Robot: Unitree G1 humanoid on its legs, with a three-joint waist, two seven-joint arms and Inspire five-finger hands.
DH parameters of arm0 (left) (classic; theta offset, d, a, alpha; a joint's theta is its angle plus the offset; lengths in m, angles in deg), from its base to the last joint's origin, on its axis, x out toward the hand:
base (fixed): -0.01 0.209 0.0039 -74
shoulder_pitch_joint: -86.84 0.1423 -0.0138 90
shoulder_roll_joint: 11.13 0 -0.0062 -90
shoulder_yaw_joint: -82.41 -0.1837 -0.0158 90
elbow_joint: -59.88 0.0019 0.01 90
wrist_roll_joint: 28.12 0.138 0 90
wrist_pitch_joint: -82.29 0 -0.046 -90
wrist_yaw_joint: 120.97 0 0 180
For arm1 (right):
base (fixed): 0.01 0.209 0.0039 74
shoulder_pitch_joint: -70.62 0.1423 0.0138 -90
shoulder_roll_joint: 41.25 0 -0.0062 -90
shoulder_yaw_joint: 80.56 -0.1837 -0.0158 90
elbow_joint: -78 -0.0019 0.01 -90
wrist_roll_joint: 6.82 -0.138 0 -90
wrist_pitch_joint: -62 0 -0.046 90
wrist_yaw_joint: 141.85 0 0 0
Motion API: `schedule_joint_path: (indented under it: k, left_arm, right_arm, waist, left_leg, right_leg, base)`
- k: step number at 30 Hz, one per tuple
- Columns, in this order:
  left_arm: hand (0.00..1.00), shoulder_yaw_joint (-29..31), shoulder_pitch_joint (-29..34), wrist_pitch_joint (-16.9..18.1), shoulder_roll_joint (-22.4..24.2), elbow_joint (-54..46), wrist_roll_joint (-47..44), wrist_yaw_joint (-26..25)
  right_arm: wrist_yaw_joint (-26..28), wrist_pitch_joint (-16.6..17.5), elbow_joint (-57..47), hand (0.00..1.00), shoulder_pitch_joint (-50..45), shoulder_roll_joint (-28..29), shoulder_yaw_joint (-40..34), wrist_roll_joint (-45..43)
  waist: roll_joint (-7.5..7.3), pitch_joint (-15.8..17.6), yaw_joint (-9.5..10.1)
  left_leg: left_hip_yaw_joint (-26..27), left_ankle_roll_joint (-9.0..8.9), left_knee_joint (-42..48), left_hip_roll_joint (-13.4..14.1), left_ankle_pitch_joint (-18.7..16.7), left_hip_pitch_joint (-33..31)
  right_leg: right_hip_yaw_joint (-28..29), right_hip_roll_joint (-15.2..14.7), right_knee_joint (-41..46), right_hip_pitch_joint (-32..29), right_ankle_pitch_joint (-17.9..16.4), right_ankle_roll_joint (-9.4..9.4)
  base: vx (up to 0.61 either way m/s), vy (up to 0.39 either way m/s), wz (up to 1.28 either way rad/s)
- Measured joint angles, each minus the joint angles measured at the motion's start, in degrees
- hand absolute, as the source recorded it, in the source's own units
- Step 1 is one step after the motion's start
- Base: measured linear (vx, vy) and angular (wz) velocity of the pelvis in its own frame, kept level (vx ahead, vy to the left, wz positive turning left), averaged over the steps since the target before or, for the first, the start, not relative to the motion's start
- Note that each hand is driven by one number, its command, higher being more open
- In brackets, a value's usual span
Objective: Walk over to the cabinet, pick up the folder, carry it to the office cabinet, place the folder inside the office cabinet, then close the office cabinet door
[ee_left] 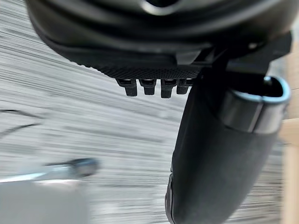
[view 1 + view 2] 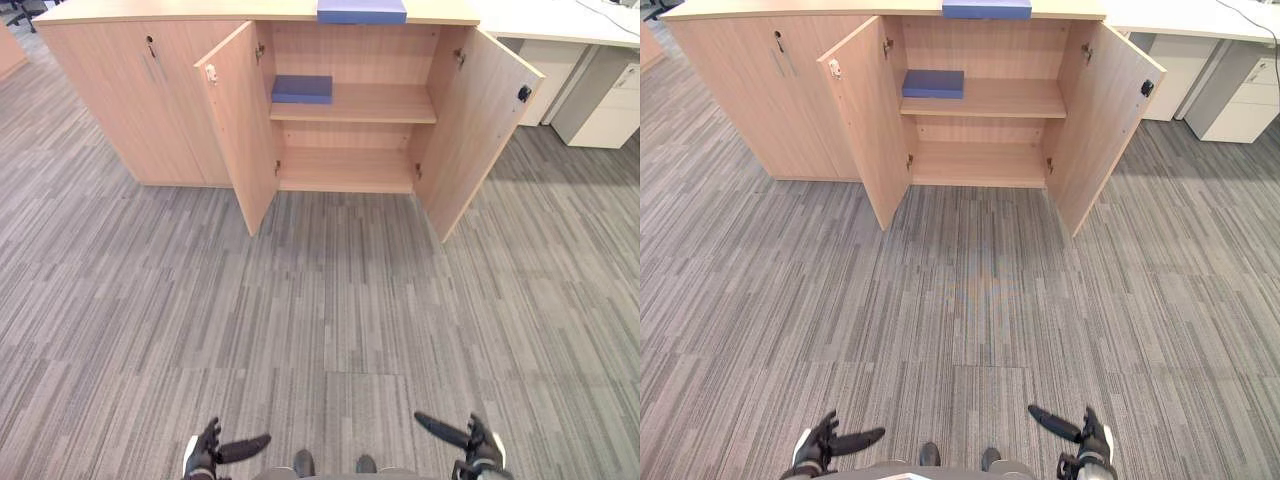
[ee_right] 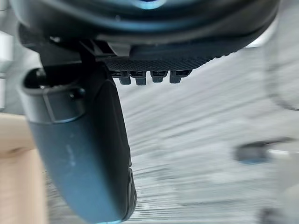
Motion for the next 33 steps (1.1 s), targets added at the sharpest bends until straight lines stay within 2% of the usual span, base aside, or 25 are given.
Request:
schedule_joint_path:
  k: [3,13,17,19,20,22,24,25,26,28,30,31,32,33]
  left_arm:
    - [1.0,-0.02,-0.46,1.23,-0.08,-1.95,-0.24,0.06]
    - [1.0,-0.37,0.46,1.23,0.07,-5.8,-1.31,1.56]
    - [1.0,-0.61,0.47,1.21,0.07,-7.63,-1.31,1.57]
    - [1.0,-0.84,0.67,1.08,0.35,-8.19,-1.31,1.55]
    - [1.0,-1.09,0.72,0.97,0.34,-8.22,-1.33,1.54]
    - [1.0,-1.14,1.59,0.45,0.33,-8.68,-1.37,1.42]
    - [1.0,-1.17,1.62,0.26,-0.07,-8.99,-1.79,1.2]
    - [1.0,-1.28,1.46,0.07,-0.61,-9.07,-2.33,1.09]
    - [1.0,-1.29,1.47,-0.01,-0.83,-9.07,-2.5,0.94]
    - [1.0,-1.29,1.13,-0.02,-1.16,-9.08,-3.01,0.42]
    - [1.0,-1.27,-0.95,-0.02,-1.34,-8.99,-3.6,-0.46]
    - [1.0,-1.29,-2.09,0.02,-1.36,-8.97,-3.8,-0.65]
    - [1.0,-1.36,-2.89,0.04,-1.49,-8.59,-3.85,-1.03]
    - [1.0,-1.55,-3.18,0.04,-1.47,-8.19,-3.83,-1.18]
  right_arm:
    - [0.38,0.88,-1.31,1.0,1.5,-0.72,0.09,2.18]
    - [1.56,0.6,-1.91,1.0,1.39,-0.97,2.01,6.55]
    - [1.47,0.5,-1.91,1.0,2.38,-1.27,2.7,6.8]
    - [1.31,0.37,-1.67,1.0,3.73,-2.12,2.69,7.77]
    - [1.28,0.27,-1.65,1.0,3.66,-2.43,2.67,7.79]
    - [1.13,-0.6,-0.5,1.0,3.41,-3.17,2.61,7.76]
    - [0.94,-1.04,-0.44,1.0,3.27,-3.02,2.66,7.61]
    - [0.89,-1.38,-0.42,1.0,2.98,-2.92,2.7,7.55]
    - [0.79,-1.58,-0.41,1.0,2.93,-3.09,2.71,7.38]
    - [0.72,-1.58,-0.41,1.0,3.52,-3.18,2.8,6.46]
    - [0.64,-1.52,-0.45,1.0,4.27,-3.38,3.15,6.0]
    - [0.64,-1.53,-0.45,1.0,4.33,-3.47,3.16,5.99]
    - [0.56,-1.52,-0.49,1.0,4.01,-3.46,3.26,6.0]
    - [0.25,-1.52,-0.49,1.0,3.59,-3.54,3.26,6.0]
  waist:
    - [0.24,0.67,-0.06]
    - [0.44,1.66,-0.2]
    - [0.47,2.9,-0.14]
    - [1.29,3.61,-0.08]
    - [1.45,3.74,-0.1]
    - [1.71,4.06,-0.2]
    - [1.79,4.69,-0.46]
    - [1.51,5.5,-0.93]
    - [1.73,6.25,-1.14]
    - [1.96,7.37,-1.39]
    - [3.22,8.96,-1.79]
    - [3.54,9.59,-1.92]
    - [3.13,9.81,-2.17]
    - [2.81,9.79,-2.79]
  left_leg:
    - [0.0,-0.63,-0.9,0.01,-0.4,1.25]
    - [0.2,-2.57,-0.47,0.08,-1.75,1.47]
    - [1.32,-1.88,4.85,0.14,-5.04,-1.85]
    - [2.74,-0.59,10.69,0.66,-9.12,-5.75]
    - [2.9,0.01,11.94,0.71,-9.97,-6.27]
    - [3.26,1.71,14.77,0.73,-13.41,-6.61]
    - [2.87,2.25,14.81,0.81,-14.07,-5.44]
    - [2.26,2.72,14.94,0.54,-14.95,-4.32]
    - [1.95,2.57,14.85,0.65,-15.06,-2.85]
    - [1.78,2.38,13.87,1.1,-15.65,-0.8]
    - [0.24,1.38,10.24,2.97,-15.7,2.33]
    - [-0.46,0.12,8.51,3.78,-15.61,3.81]
    - [-1.52,-2.22,6.9,3.96,-15.9,5.88]
    - [-2.49,-3.86,6.27,4.0,-16.84,7.93]
  right_leg:
    - [-0.29,0.06,-0.92,1.25,0.0,0.01]
    - [-0.36,-0.08,-0.87,1.53,-0.16,0.25]
    - [0.53,-0.53,0.25,-0.2,-1.31,1.02]
    - [1.32,-0.81,5.43,-4.18,-4.35,1.57]
    - [1.45,-0.95,7.49,-5.11,-5.48,1.83]
    - [0.82,-1.86,18.96,-9.83,-8.68,4.05]
    - [-0.8,-2.77,31.01,-15.48,-8.93,3.88]
    - [-2.13,-3.77,37.82,-18.53,-10.31,2.68]
    - [-4.01,-4.37,38.89,-20.4,-11.9,2.09]
    - [-6.68,-4.4,35.69,-22.52,-12.47,1.51]
    - [-9.92,-1.99,24.52,-26.78,-9.83,1.1]
    - [-10.52,-0.87,18.79,-28.01,-6.5,1.0]
    - [-10.58,-0.06,12.08,-28.77,-1.02,0.06]
    - [-10.07,-0.05,9.72,-29.07,3.82,-1.17]
  base:
    - [0.09,0.005,0.0]
    - [0.03,0.002,-0.01]
    - [-0.05,-0.001,-0.14]
    - [-0.03,0.02,-0.27]
    - [0.0,0.046,-0.14]
    - [0.05,0.07,-0.16]
    - [0.15,0.078,0.01]
    - [0.27,0.073,0.17]
    - [0.26,0.049,0.16]
    - [0.29,0.021,0.08]
    - [0.5,-0.029,0.3]
    - [0.51,-0.074,0.53]
    - [0.57,-0.116,0.6]
    - [0.59,-0.142,0.71]
